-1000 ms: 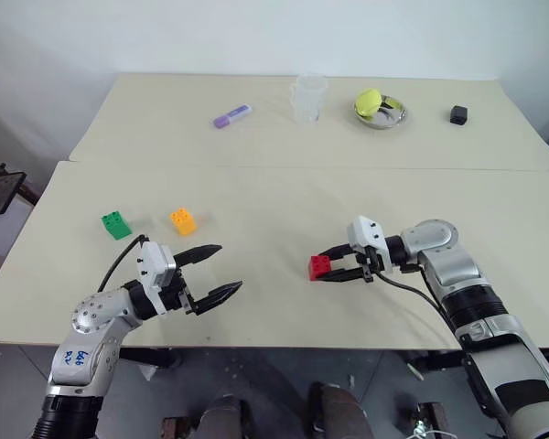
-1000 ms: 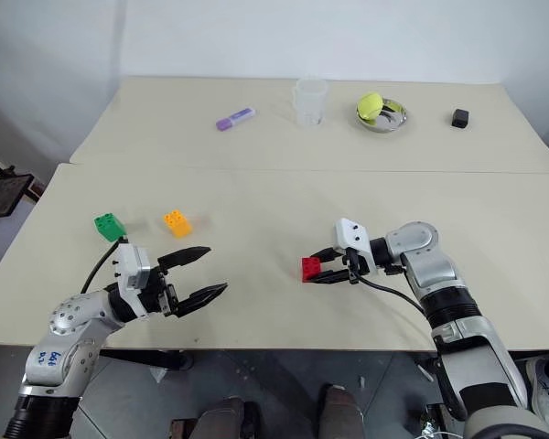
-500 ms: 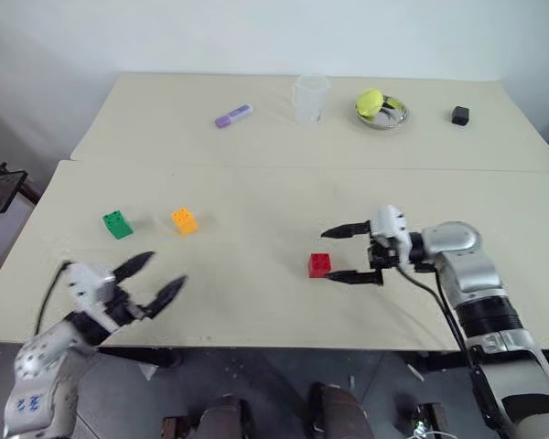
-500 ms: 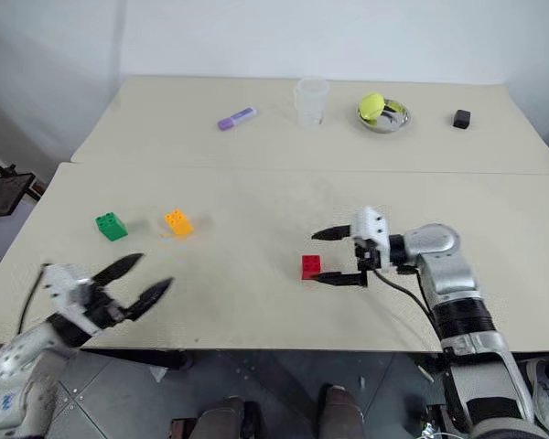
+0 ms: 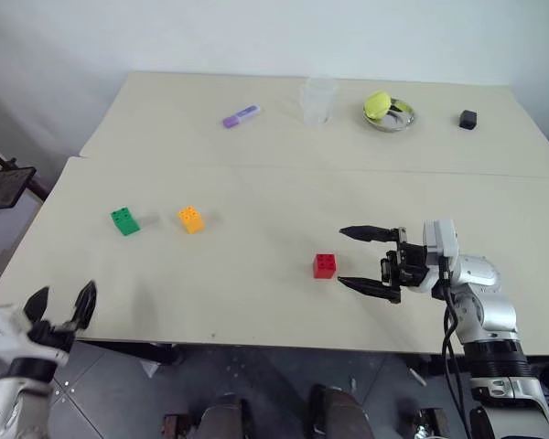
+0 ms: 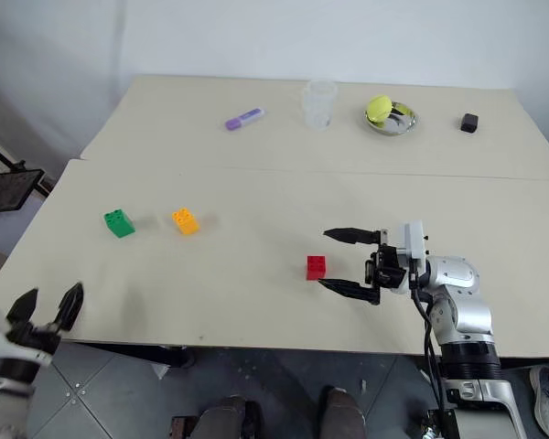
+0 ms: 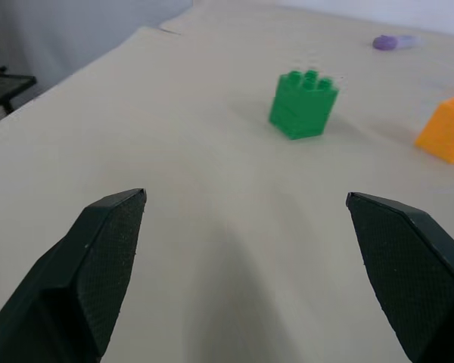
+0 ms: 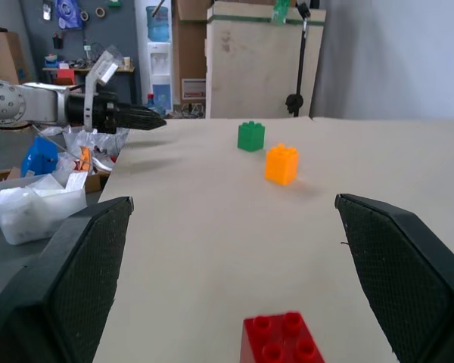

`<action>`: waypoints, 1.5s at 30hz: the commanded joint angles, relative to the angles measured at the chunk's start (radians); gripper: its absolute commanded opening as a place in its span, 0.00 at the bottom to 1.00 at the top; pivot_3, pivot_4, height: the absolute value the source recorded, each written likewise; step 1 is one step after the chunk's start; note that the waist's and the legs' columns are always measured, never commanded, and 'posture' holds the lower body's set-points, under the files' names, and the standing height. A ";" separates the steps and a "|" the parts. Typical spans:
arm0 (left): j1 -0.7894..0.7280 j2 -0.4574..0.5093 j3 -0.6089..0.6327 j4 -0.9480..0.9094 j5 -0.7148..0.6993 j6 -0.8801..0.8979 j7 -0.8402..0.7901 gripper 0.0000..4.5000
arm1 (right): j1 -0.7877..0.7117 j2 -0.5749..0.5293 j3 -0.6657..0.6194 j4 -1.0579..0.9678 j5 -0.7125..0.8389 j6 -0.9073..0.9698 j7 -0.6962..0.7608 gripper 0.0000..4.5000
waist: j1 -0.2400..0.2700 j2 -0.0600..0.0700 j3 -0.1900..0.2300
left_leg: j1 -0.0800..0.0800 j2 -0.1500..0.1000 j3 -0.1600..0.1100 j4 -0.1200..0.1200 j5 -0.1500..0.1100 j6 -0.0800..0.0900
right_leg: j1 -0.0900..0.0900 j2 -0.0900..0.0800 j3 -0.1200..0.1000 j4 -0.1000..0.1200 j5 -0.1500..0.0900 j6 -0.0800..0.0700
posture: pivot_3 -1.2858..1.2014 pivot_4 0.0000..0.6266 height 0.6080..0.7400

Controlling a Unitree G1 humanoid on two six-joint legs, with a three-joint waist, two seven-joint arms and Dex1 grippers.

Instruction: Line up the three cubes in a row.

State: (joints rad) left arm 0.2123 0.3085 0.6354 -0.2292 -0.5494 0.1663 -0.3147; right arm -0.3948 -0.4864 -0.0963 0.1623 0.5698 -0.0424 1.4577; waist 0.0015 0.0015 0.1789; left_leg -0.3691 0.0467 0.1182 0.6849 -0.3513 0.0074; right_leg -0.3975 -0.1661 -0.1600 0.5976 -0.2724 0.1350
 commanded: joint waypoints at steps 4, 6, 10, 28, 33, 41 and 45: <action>-0.216 -0.051 -0.125 -0.097 0.125 0.139 0.318 1.00 | 0.016 -0.009 0.010 -0.035 -0.003 -0.015 0.002 1.00 | -0.002 -0.001 -0.001 | 0.000 0.000 0.001 0.000 0.000 0.000 | 0.000 0.000 0.000 0.000 0.000 0.000 | 0.52 0.24 1.00; -0.278 -0.073 -0.153 -0.068 0.140 0.173 0.368 1.00 | 0.016 -0.007 0.012 -0.039 -0.003 -0.012 -0.003 1.00 | -0.007 -0.001 -0.001 | 0.001 0.000 0.001 0.000 0.000 -0.001 | 0.000 0.001 0.000 0.000 0.000 0.000 | 0.52 0.24 1.00; -0.437 -0.107 -0.172 0.057 0.222 0.172 0.511 1.00 | 0.036 -0.009 0.024 -0.074 -0.004 0.002 -0.013 1.00 | -0.002 -0.002 -0.001 | 0.001 0.000 0.000 0.000 0.001 -0.002 | 0.000 0.002 0.000 0.001 0.000 0.000 | 0.52 0.24 1.00; -0.584 -0.119 -0.230 0.278 0.293 0.093 0.519 0.34 | 0.069 -0.012 0.024 -0.106 -0.012 -0.004 -0.068 1.00 | 0.000 -0.003 -0.001 | 0.000 0.000 0.001 0.000 0.001 -0.001 | 0.000 0.002 -0.001 0.000 0.000 0.000 | 0.52 0.24 1.00; -0.371 0.038 -0.130 0.133 0.054 -0.034 0.042 0.34 | 0.103 -0.040 -0.009 -0.132 -0.003 -0.004 -0.090 1.00 | -0.014 -0.003 -0.001 | 0.000 0.001 0.001 -0.001 0.000 -0.002 | -0.001 0.003 -0.001 0.000 0.000 0.000 | 0.52 0.24 1.00; -0.388 0.465 -0.355 0.168 -0.109 0.126 -0.775 0.34 | 0.161 -0.126 -0.073 -0.094 -0.013 -0.031 -0.068 1.00 | 0.030 0.000 -0.002 | 0.000 0.001 0.001 0.003 0.000 -0.002 | 0.001 0.003 0.001 -0.001 -0.001 -0.003 | 0.52 0.24 1.00; -0.628 0.380 -0.639 0.379 0.103 -0.020 -0.932 0.34 | 0.195 -0.136 -0.071 -0.116 -0.013 -0.036 -0.062 1.00 | 0.024 0.001 -0.002 | 0.000 0.000 0.002 0.003 0.000 -0.002 | 0.001 0.003 0.001 -0.002 -0.001 -0.002 | 0.52 0.24 1.00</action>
State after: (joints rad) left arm -0.3777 0.7020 0.0646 0.1029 -0.5097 0.2018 -1.1918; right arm -0.2065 -0.6067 -0.1465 0.0779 0.5478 -0.0650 1.3900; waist 0.0252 0.0024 0.1768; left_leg -0.3699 0.0470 0.1208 0.6874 -0.3515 0.0052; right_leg -0.3971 -0.1621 -0.1592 0.5965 -0.2736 0.1328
